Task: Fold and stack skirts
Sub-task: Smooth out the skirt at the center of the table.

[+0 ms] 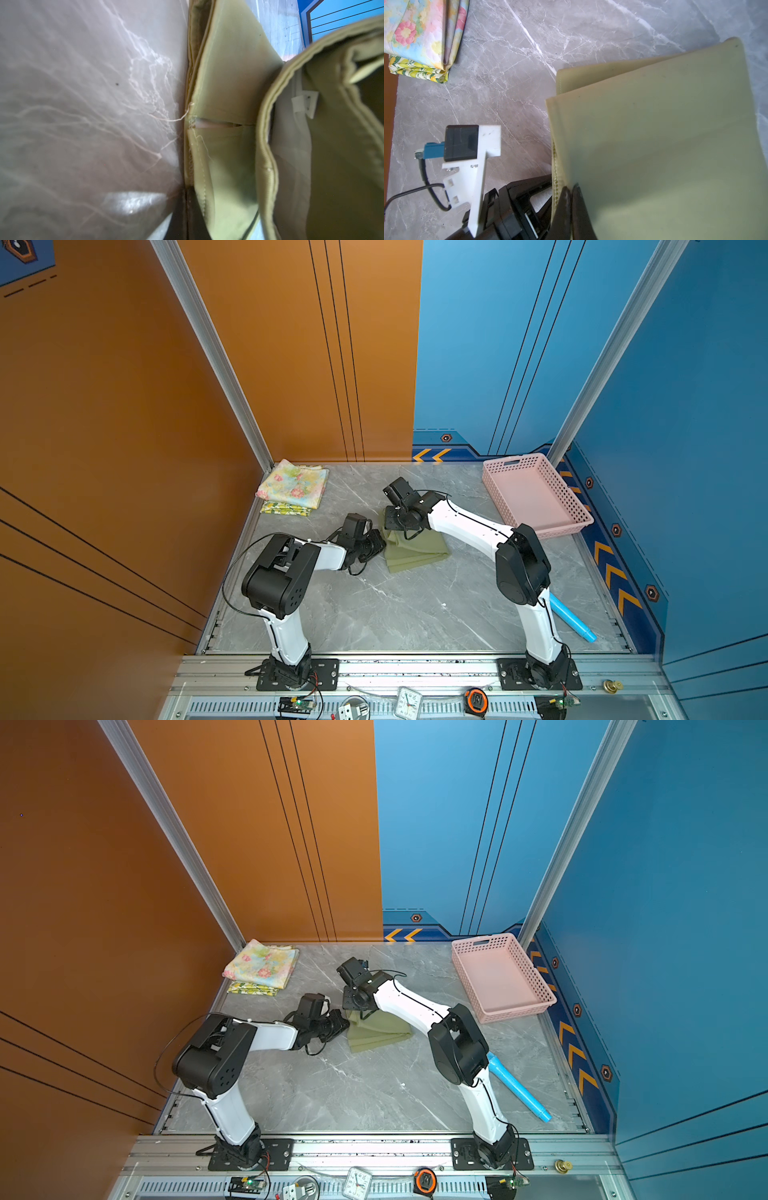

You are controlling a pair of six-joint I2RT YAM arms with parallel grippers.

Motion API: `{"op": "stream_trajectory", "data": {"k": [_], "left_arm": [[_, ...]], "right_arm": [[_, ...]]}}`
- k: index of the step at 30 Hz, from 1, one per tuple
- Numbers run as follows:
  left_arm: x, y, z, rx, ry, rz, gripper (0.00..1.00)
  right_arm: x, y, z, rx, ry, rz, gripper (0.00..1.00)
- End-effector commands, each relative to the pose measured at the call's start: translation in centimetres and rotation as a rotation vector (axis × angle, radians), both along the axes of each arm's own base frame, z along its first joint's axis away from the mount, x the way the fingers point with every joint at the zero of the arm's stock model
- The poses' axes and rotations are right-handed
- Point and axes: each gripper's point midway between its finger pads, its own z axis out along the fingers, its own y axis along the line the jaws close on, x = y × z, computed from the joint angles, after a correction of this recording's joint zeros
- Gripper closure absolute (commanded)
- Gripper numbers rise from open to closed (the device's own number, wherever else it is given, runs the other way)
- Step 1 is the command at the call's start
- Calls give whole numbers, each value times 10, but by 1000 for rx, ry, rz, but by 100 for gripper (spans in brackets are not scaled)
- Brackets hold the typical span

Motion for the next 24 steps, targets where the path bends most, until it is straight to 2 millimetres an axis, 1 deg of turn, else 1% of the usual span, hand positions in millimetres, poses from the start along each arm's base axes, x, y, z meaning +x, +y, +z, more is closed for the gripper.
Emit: {"op": "stream_trajectory", "data": {"k": [1,8,10,11,12,14,19,22,24], "left_arm": [[-30,16,-41,84,140,8,100],[-30,22,-38,80,134,24,100],[-30,24,-35,77,133,32,100],[-30,27,-34,79,135,39,100],[-30,28,-33,83,134,40,100],[-30,32,-30,96,137,48,100],[-28,48,-17,119,138,79,100],[-27,58,-8,144,138,89,94],[-26,65,-1,165,132,94,89]], "right_arm": [[-4,9,-19,8,36,3,100],[-11,18,-49,26,101,0,100],[-9,21,-50,47,106,-2,100],[-12,18,-59,40,123,-7,98],[-14,18,-62,45,131,-9,94],[-14,20,-64,68,139,-9,81],[-10,23,-53,105,122,-7,62],[-5,22,-43,132,111,-9,56],[0,18,-35,148,100,-14,55]]}}
